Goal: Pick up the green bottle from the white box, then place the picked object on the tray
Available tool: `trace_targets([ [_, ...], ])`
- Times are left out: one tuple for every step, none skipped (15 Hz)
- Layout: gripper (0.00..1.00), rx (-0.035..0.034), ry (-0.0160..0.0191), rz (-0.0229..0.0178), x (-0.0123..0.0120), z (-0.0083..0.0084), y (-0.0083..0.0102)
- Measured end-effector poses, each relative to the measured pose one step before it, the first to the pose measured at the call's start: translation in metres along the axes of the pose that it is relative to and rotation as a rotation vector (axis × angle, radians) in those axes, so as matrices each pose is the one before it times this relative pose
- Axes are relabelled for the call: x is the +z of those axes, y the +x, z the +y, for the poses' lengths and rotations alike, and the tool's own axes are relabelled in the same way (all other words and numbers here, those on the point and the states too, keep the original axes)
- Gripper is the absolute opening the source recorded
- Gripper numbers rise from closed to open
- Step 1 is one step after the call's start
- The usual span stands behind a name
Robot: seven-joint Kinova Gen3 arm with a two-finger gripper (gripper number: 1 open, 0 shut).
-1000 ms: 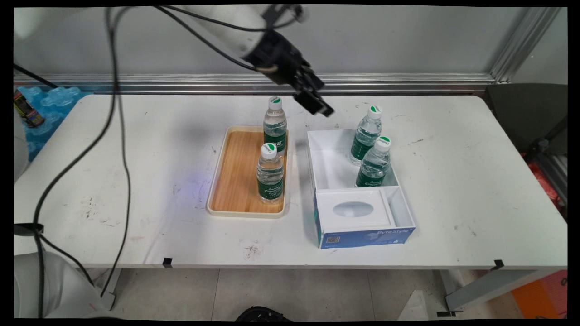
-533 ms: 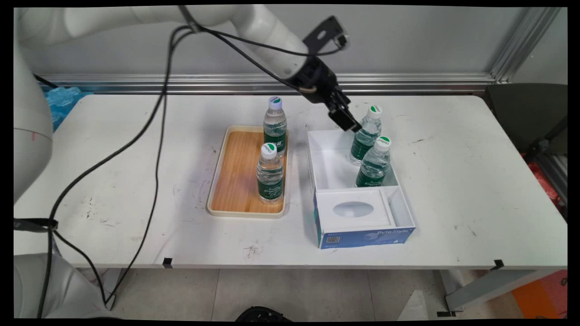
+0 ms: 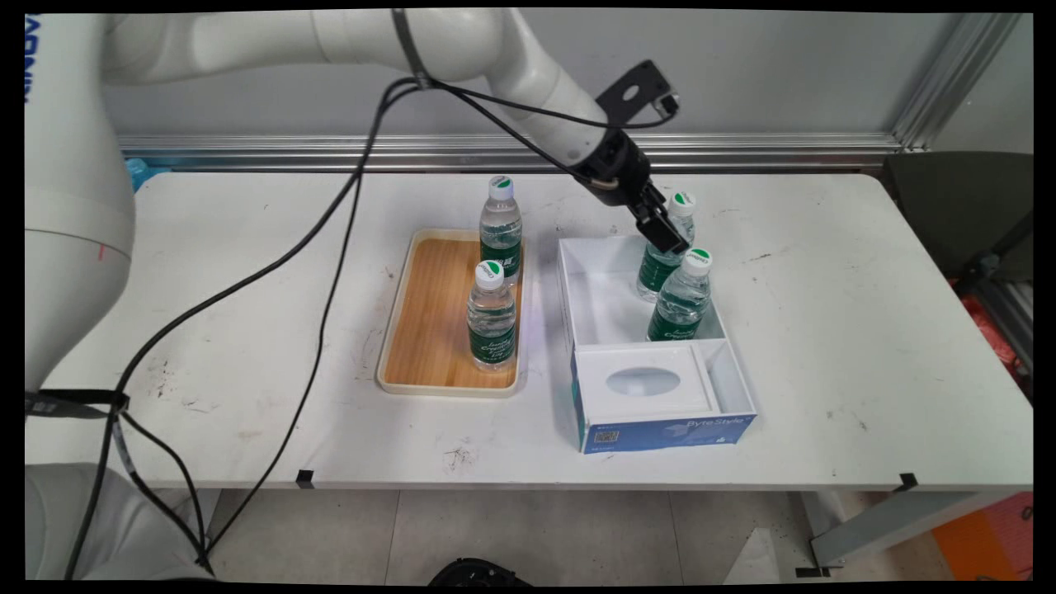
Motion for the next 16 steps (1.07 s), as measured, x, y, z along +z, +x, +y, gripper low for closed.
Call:
trace_targets([
  [1.00,-0.00242,0.00171,-0.00233,0.00771,-0.00104,0.00194],
  [1.00,-0.00153,0.00048,-0.00218,0.00523,-0.00063,0.00123],
  [1.00,-0.00095,-0.00033,-0.00240,0.00538,-0.00060,0.00131],
  [1.00,-0.00093,-0.00069,-0.00254,0.00473,-0.00052,0.00102],
  [1.00,-0.00050,-0.00110,-0.00238,0.00333,-0.00016,0.00060],
  [1.00,-0.00028,-0.00173,-0.00233,0.00327,-0.00008,0.00072],
  [1.00,-0.00025,-0.00209,-0.00234,0.00243,-0.00003,0.00040],
  [0.00,0.00032,-0.00185,-0.00148,0.00144,0.00003,0.00028],
  [0.00,0.00080,-0.00186,-0.00091,0.00130,-0.00004,0.00068],
  [0.00,0.00081,-0.00175,0.00017,0.00067,-0.00013,0.00071],
  [0.00,0.00053,-0.00111,0.00069,-0.00015,-0.00018,0.00057],
  [0.00,0.00118,-0.00100,0.00176,-0.00089,-0.00033,0.00103],
  [0.00,0.00058,-0.00038,0.00102,-0.00065,-0.00026,0.00044],
  [0.00,0.00127,-0.00079,0.00267,-0.00178,-0.00036,0.00087],
  [0.00,0.00070,0.00017,0.00229,-0.00170,-0.00037,0.00065],
  [0.00,0.00067,0.00127,0.00468,-0.00392,-0.00064,0.00093],
])
